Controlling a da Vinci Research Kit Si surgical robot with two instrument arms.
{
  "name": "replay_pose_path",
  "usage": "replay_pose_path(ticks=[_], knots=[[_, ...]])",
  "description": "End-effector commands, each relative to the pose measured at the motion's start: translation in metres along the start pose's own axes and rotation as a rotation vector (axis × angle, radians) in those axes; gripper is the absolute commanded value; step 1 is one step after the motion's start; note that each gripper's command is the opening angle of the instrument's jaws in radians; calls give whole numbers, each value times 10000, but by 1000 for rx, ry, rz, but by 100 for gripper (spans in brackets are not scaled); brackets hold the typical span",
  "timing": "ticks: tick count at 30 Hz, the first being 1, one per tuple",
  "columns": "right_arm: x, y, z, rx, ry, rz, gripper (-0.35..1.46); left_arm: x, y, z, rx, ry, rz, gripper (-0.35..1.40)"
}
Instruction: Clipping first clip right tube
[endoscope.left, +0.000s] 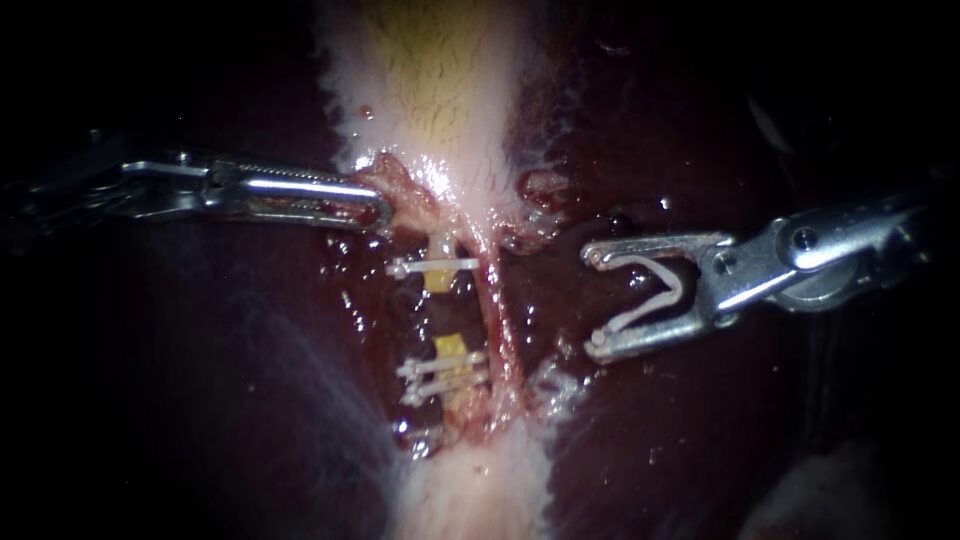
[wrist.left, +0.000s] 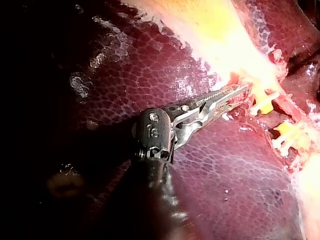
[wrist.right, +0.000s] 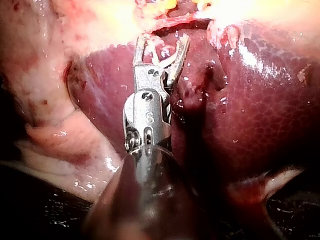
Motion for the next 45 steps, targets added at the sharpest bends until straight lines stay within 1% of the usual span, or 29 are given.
replay_pose_path(ticks=[1, 3, 6, 7, 9, 10, 11, 14, 16, 20, 24, 29, 30, 37, 40, 43, 45], knots=[[0, 0, 0, 0, 0, 0, 51, 1, 1, -2, -1, 0, -1, -35], [0, 0, 0, 0, 0, 0, 51, 5, 5, -8, -4, -1, -4, -35], [0, 0, 0, 0, 0, 0, 51, 14, 16, -27, -13, -5, -11, -35], [0, 0, 0, 0, 0, 0, 51, 19, 21, -36, -10, -3, -14, -35], [0, 0, 0, 0, 0, 0, 50, 26, 29, -51, -9, 4, -20, -35], [0, 0, 0, 0, 0, 0, 50, 30, 33, -58, -9, 11, -29, -35], [0, 0, -1, 0, 0, 0, 50, 35, 38, -67, -7, 18, -27, -35], [-1, 0, -1, 1, 0, 0, 50, 47, 51, -81, -6, 32, -18, -35], [-1, 0, -1, 1, 0, 0, 50, 51, 56, -86, -6, 36, -16, -35], [-1, -1, -1, 1, 0, 0, 50, 53, 62, -90, -7, 39, -12, -35], [-1, -2, 1, 6, -3, -2, 50, 53, 62, -90, -7, 39, -12, -35], [-1, -2, 14, 18, -14, -5, 50, 52, 63, -89, -5, 39, -12, -35], [-2, -2, 19, 22, -18, -12, 50, 52, 64, -89, -5, 40, -12, -35], [-6, 1, 52, 46, -28, 29, 50, 52, 66, -87, -3, 41, -12, -35], [-10, 4, 69, 45, -34, 49, 50, 52, 66, -87, -2, 41, -12, -35], [-14, 7, 86, 71, -40, 63, 50, 52, 66, -86, -2, 41, -12, -35], [-18, 7, 98, 76, -40, 70, 50, 52, 66, -86, -2, 41, -12, -35]])
